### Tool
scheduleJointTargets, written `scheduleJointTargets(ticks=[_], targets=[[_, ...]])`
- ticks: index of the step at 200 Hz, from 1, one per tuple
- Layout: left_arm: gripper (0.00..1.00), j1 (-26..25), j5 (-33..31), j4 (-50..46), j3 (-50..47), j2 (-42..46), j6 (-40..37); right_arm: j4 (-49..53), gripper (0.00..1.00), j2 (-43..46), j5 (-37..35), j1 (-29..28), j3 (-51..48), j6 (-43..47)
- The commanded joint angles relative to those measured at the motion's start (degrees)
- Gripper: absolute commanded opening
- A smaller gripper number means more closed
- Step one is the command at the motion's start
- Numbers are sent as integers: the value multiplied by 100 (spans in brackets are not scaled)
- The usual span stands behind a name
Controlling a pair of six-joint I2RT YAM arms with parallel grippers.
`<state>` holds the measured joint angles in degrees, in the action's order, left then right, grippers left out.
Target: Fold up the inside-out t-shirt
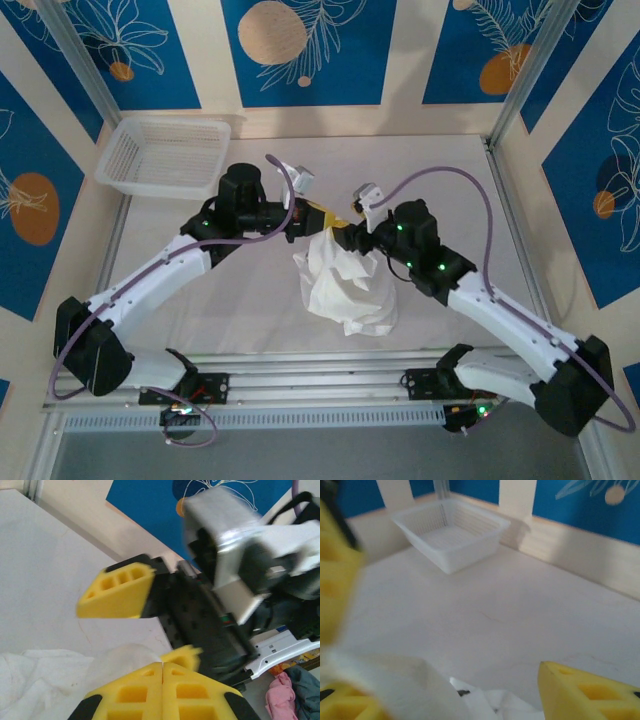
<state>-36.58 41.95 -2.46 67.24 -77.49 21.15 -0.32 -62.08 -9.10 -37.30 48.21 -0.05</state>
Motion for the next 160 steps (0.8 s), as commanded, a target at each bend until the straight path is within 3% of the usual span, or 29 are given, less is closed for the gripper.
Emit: scheduleJointTargets(ticks=[1,14,34,57,67,89,104,117,129,160], targets=[[0,-50,9,-379,256,6,-355,491,60,-182,-319,-58,353,73],[0,-43,-74,-507,271,12,-427,769,59,-213,-530,-58,428,-45],[0,-40,-251,-659,280,33,-526,1339,50,-105,-855,-45,497,-127],[0,-29,-462,-904,346,-26,-665,1806,23,409,-120,143,311,-234],[0,-15,-506,-948,344,-45,-706,1966,0,631,833,419,189,-444],[0,2,-971,-1144,324,-119,-982,1666,0,836,3906,1081,-7,-1388],[0,2,-1458,-1398,317,-358,-1208,562,0,895,5007,1093,-302,-2320],[0,-5,-1461,-1376,249,-648,-1262,-422,0,893,5271,1126,-503,-3018],[0,-11,-1222,-1221,148,-843,-1140,-732,0,830,5238,1201,-496,-3288],[35,-41,-912,-348,-543,-362,-681,151,0,509,4683,1528,-172,-3241]])
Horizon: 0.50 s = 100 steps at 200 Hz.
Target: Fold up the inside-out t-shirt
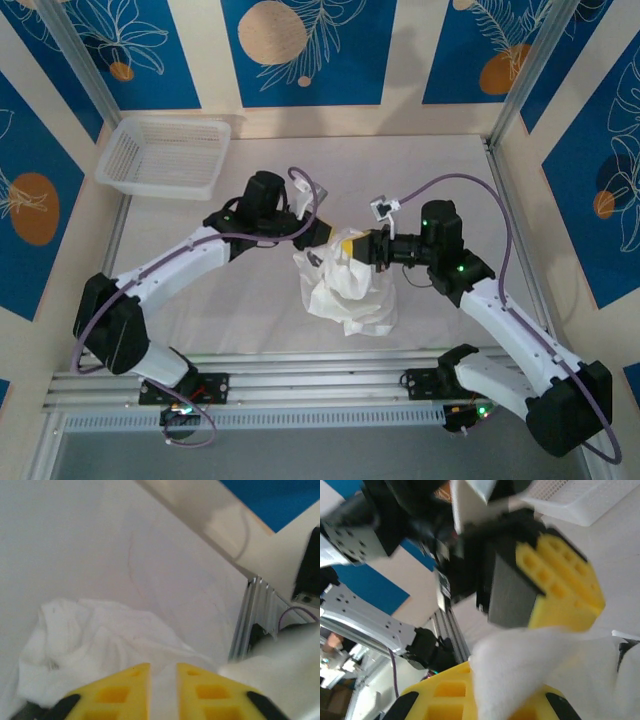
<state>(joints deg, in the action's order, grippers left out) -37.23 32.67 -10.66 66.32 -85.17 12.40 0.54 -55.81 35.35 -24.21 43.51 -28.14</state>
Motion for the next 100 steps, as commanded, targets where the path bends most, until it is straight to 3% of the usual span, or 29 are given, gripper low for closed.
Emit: scheduleJointTargets(ticks=[1,29,49,82,100], targets=[[36,24,14,483,-479,435,202,107,0,-129,219,225,303,-426],[49,11,-63,551,-816,1043,799,637,1,-328,-218,375,360,-424],[49,-225,-503,130,-698,1092,1657,800,2,-409,-458,373,411,-469],[47,-792,-1391,-325,-323,564,3119,858,2,-555,-533,340,506,-616],[50,-932,-1559,-505,3,64,3425,988,2,-628,-588,279,604,-614]])
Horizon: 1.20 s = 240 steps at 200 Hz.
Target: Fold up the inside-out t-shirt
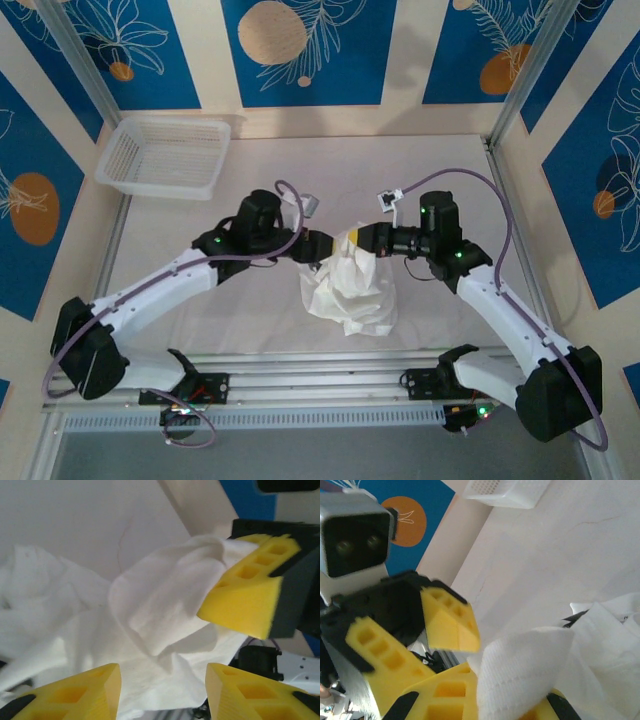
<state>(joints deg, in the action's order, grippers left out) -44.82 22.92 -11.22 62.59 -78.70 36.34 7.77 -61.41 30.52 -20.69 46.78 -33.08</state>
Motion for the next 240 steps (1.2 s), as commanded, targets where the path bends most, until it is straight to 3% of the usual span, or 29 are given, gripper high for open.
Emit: scheduleJointTargets(ticks=[1,27,57,77,101,134,151,162,171,187,204,217,235,240], targets=[[50,-184,-594,-467,403,-611,1050,275,2,-71,-111,-79,282,-120],[50,-280,-672,-353,632,-983,1100,569,2,-83,-181,-146,402,24],[17,-268,-1217,-820,682,-955,1006,845,2,19,-340,-58,356,79],[7,-223,-1456,-1026,628,-715,805,520,2,197,-167,304,-48,-172],[4,-79,-1372,-1013,495,-395,451,-41,8,337,89,1132,-775,-683],[4,-19,-192,-537,422,-309,-272,-19,12,413,571,1498,-1031,-666],[13,-20,243,-385,409,-389,-422,-142,12,629,616,1497,-1114,-642],[24,-22,276,-380,399,-433,-500,-256,11,778,603,1489,-1186,-638],[26,-25,227,-421,399,-436,-576,-357,9,869,634,1491,-1235,-621],[21,-27,24,-501,386,-396,-695,-432,8,978,646,1504,-1306,-636],[0,-26,-92,-556,397,-379,-865,-519,8,1008,795,1500,-1315,-722],[0,-27,35,-516,422,-429,-950,-696,9,999,1007,1489,-1320,-884],[0,-35,684,-162,399,-526,-1046,-864,10,965,1230,1480,-1286,-1066],[7,-40,892,-22,373,-543,-1079,-865,10,951,1244,1467,-1267,-1091]])
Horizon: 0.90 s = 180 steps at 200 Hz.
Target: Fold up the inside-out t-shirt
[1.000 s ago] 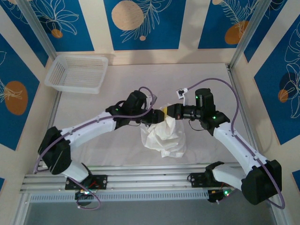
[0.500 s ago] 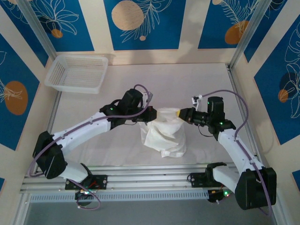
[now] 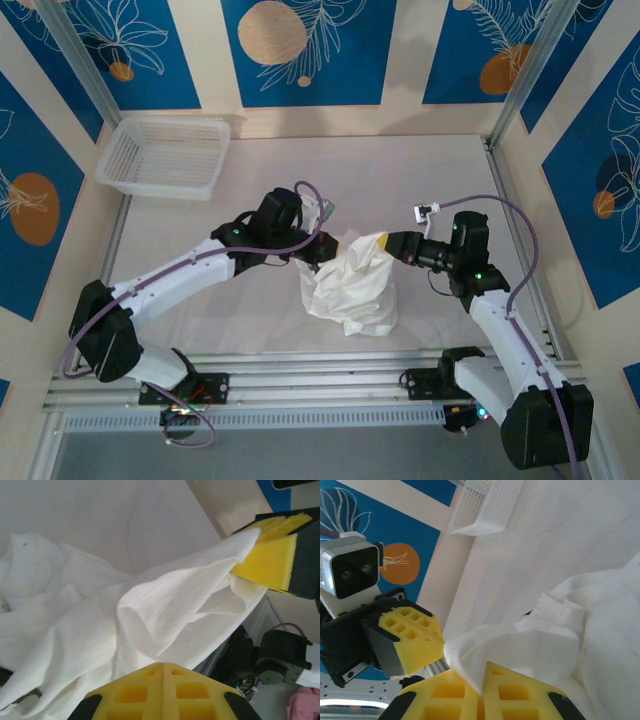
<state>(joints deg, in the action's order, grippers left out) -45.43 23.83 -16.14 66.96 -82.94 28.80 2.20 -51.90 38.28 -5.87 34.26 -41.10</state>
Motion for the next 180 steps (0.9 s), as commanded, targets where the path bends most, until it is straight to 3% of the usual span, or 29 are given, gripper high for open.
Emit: scheduleJointTargets(ticks=[1,13,20,35,47,59,75,97,116,137,155,180], targets=[[8,19,830,510,-75,-123,-328,-299,10,-2,473,-17,-14,-287],[35,16,1013,718,-148,-188,-359,-255,9,-30,481,-28,26,-292],[44,16,850,615,-122,-255,-351,-232,9,-47,474,-38,36,-300],[48,25,18,-65,111,-521,-288,-237,9,-66,487,-62,77,-311],[48,25,-198,-308,236,-761,-311,-220,9,-62,471,-114,119,-320],[46,27,-78,-211,265,-952,-264,-205,9,-55,453,-167,153,-307],[34,27,161,114,224,-1106,-69,-129,9,-82,410,-214,199,-254],[0,32,102,283,179,-1111,76,2,8,-92,384,-227,218,-190],[0,100,121,403,87,-864,191,-2,7,-84,368,-179,134,-185],[0,357,629,1123,-265,-420,755,-394,9,-100,546,90,-248,-210],[0,382,846,1731,-671,-279,996,-699,23,-212,727,487,-661,-260],[0,368,1097,1823,-937,-498,1025,254,36,-145,673,732,-288,52]])
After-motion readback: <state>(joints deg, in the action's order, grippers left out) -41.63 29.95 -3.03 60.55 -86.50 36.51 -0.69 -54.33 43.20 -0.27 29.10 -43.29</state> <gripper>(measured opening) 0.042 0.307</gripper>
